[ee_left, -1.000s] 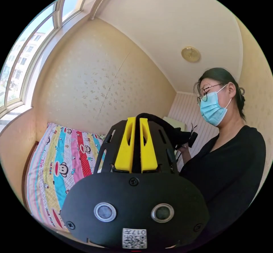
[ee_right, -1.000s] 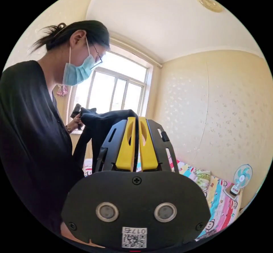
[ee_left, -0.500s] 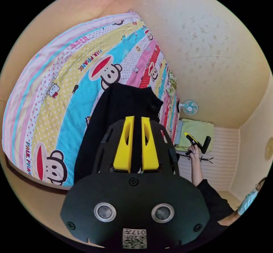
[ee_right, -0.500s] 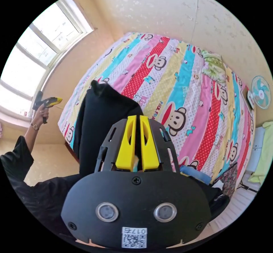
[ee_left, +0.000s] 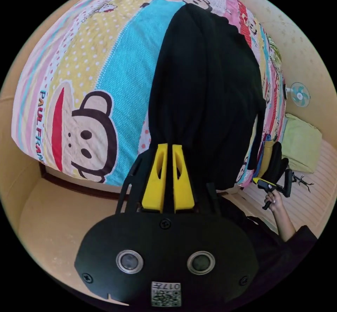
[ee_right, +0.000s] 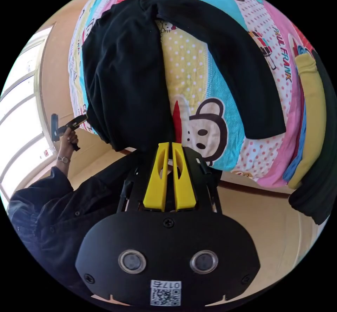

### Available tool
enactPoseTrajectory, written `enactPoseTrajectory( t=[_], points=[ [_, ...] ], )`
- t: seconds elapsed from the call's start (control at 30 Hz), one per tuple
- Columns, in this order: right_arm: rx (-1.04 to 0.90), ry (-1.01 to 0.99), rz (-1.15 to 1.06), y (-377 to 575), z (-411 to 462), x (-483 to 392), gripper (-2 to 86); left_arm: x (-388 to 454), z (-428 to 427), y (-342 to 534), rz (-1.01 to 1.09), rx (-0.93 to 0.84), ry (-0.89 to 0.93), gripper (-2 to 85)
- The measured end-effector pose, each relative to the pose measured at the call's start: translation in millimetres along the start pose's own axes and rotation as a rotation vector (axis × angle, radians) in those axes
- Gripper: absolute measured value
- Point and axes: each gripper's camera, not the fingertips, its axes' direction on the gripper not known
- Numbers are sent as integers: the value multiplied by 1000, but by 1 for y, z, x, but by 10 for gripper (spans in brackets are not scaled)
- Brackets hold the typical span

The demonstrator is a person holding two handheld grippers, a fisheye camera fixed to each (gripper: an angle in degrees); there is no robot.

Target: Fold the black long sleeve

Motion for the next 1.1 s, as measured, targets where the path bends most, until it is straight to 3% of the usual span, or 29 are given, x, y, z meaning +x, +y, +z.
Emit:
enactPoseTrajectory(
  t=[0.1, 0.2, 0.27, 0.33, 0.47, 0.57, 0.67, 0.77, 0.87, 0.93, 1.1],
  points=[
    [23, -13, 62, -6, -24, 15, 41, -69, -119, 5, -146, 237, -179, 37],
    [40, -88, 140, -21, -44, 32, 68, -156, -198, 34, -420, 421, -123, 60],
    [45, -98, 162, -32, -54, 39, 80, -183, -214, 47, -428, 446, -75, 80],
    [32, -79, 174, -47, -63, 46, 90, -191, -205, 51, -323, 384, 3, 100],
    [9, -19, 151, -66, -75, 52, 95, -160, -114, 55, -65, 24, 150, 129],
    [-9, -40, 139, -82, -81, 61, 94, -132, -47, 72, 14, -249, 196, 133],
    [-34, -13, 200, -101, -91, 73, 81, -119, -56, 96, 31, -224, 20, 76],
    [-133, 43, 102, -121, -118, 67, 48, -142, -92, 105, 43, -268, 150, 32],
    [-177, 189, -250, -109, -158, 41, 39, -183, -155, 129, 97, -189, 322, 24],
    [-154, 211, -384, -87, -195, 43, 36, -217, -190, 153, 32, -112, 319, 23],
    [-221, 150, -253, -67, -214, 94, 40, -293, -193, 201, -271, -150, 352, 48]
  ],
)
